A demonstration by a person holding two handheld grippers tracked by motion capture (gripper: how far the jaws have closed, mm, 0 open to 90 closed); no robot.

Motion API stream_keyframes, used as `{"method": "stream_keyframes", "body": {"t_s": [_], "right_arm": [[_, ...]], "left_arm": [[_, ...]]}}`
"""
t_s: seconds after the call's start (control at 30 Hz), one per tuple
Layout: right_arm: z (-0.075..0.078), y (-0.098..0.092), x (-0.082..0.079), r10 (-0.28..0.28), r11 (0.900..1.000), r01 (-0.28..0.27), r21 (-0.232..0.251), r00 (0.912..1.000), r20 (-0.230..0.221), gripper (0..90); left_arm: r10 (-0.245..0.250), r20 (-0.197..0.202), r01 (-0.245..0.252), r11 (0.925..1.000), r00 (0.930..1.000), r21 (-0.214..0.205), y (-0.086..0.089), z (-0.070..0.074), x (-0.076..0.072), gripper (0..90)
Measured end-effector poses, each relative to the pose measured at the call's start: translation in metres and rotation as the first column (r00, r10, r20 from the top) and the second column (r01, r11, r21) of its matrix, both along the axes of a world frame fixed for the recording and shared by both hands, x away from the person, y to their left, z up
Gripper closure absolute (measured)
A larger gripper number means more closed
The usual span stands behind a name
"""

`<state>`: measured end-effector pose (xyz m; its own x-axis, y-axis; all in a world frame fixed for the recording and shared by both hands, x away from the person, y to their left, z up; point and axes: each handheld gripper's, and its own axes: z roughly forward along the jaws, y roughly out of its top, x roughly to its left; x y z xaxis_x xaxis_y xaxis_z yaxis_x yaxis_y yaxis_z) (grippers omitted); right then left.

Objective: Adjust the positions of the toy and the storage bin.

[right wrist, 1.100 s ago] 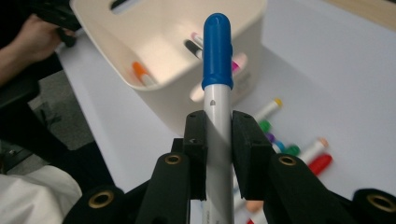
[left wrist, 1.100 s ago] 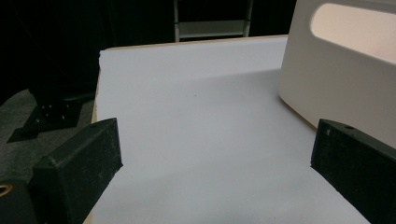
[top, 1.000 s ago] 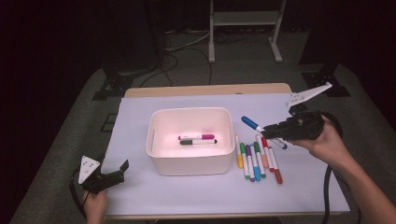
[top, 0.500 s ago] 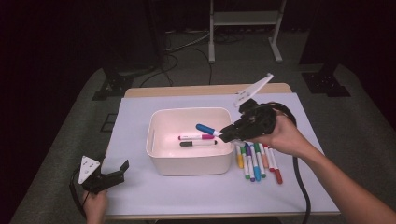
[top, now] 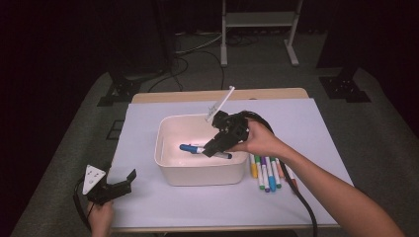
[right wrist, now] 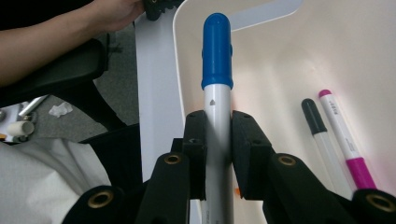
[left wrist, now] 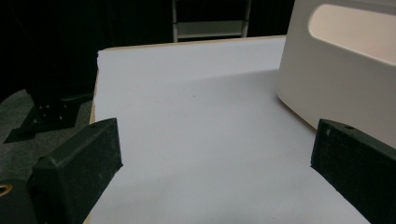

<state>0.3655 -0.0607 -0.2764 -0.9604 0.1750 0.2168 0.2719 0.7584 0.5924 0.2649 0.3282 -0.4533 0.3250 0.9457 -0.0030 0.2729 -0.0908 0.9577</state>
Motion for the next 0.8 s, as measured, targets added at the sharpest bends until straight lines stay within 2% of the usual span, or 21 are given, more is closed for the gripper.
{"method": "stream_keyframes", "body": {"t_s": [0.33,0.8], "right_arm": [[-0.025,0.022,0.017,0.033,0.9977,-0.034,-0.058,0.9992,-0.024,76.1],[-0.051,0.047,0.025,0.069,0.9886,-0.076,-0.13,0.9958,-0.06,76.0]], "left_arm": [[0.0,-0.002,0.0,1.0,1.0,-0.002,0.0,0.0,0.0,0.5],[-0.002,-0.003,0.002,1.0,1.0,0.002,0.0,0.0,0.0,0.5]]}}
